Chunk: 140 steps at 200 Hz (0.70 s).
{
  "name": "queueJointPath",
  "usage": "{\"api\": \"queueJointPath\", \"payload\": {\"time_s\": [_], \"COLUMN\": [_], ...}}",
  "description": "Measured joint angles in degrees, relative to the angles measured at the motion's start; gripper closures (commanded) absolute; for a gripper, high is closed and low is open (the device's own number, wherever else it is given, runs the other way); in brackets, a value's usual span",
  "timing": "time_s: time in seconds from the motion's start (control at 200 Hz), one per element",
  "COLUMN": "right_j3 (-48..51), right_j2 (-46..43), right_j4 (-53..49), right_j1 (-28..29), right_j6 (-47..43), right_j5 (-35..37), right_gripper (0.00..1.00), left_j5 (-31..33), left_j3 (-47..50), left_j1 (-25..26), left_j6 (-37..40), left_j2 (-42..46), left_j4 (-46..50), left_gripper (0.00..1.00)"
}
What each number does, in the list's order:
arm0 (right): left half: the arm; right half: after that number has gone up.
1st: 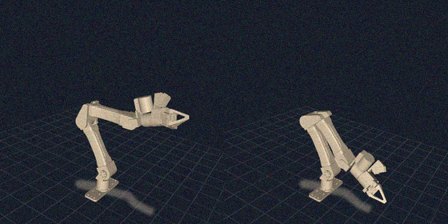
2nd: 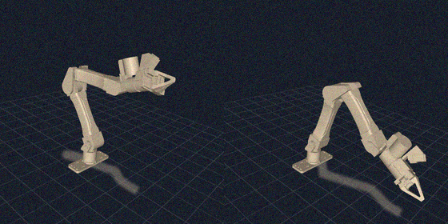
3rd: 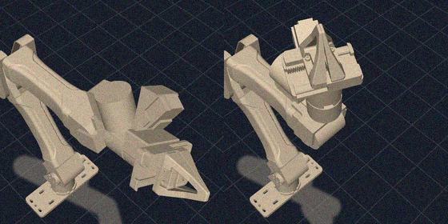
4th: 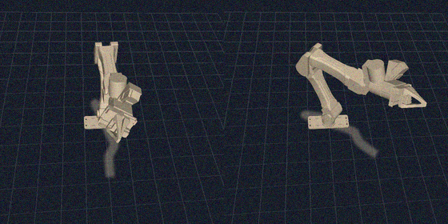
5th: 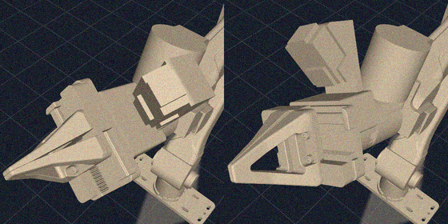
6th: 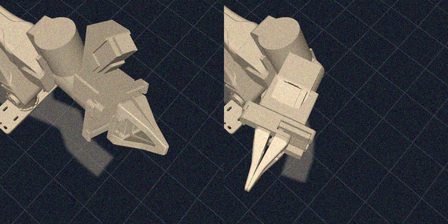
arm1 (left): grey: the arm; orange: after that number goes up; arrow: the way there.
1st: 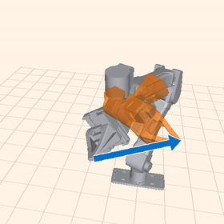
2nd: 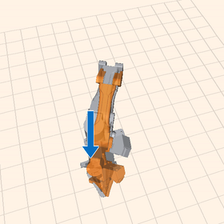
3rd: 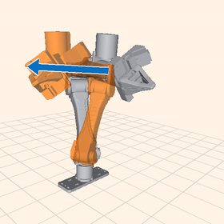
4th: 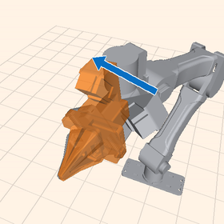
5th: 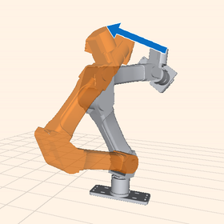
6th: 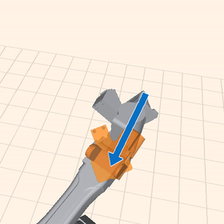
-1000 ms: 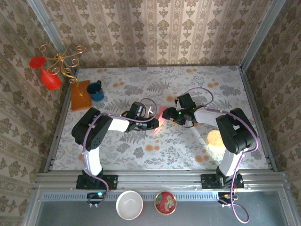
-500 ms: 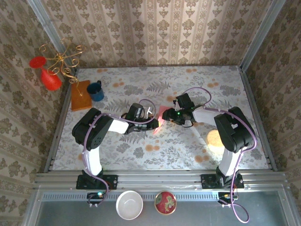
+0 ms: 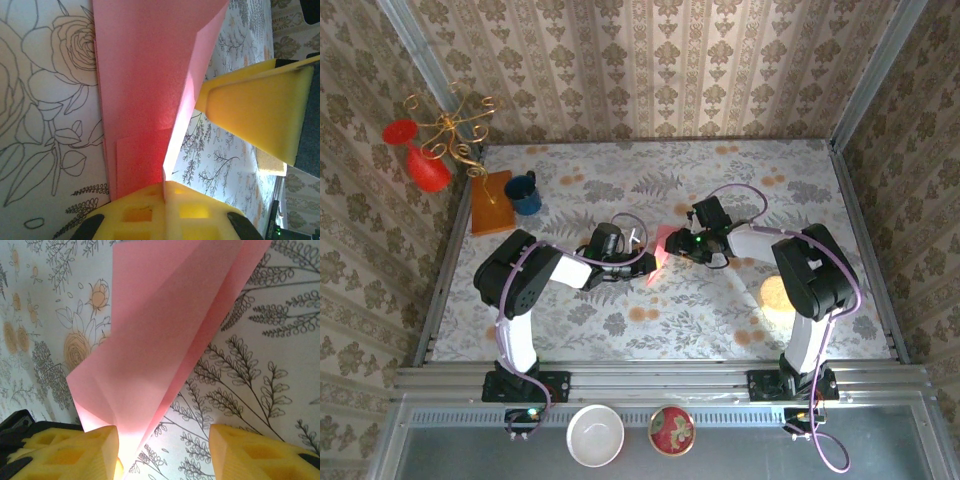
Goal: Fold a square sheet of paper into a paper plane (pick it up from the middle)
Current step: Fold the wing for the fifth time at the center of the table.
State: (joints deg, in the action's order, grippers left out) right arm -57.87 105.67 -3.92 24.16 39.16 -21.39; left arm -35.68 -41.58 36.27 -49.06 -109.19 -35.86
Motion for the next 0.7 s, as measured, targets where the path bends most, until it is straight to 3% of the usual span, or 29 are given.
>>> {"api": "queueJointPath", "payload": {"time_s": [0.285,0.7], "right_j3": [-4.35,-11.47], "right_j2": [2.38,5.46], "right_j4": [-5.25,-15.26], "right_j1": [0.48,4.11], "right_j6": [-0.02,-0.37], "right_j5": [1.68,11.10], "right_gripper": [0.47,0.50], "left_j5": [-0.59,-1.68], "left_j3": [0.00,0.26], "left_j1": [-0.11,-0.37], "left_j6": [-1.14,-1.77], "left_j2": [-0.61,-0.81], "left_j4": [-1.09,-2.19], "left_gripper": [0.94,0.87]}}
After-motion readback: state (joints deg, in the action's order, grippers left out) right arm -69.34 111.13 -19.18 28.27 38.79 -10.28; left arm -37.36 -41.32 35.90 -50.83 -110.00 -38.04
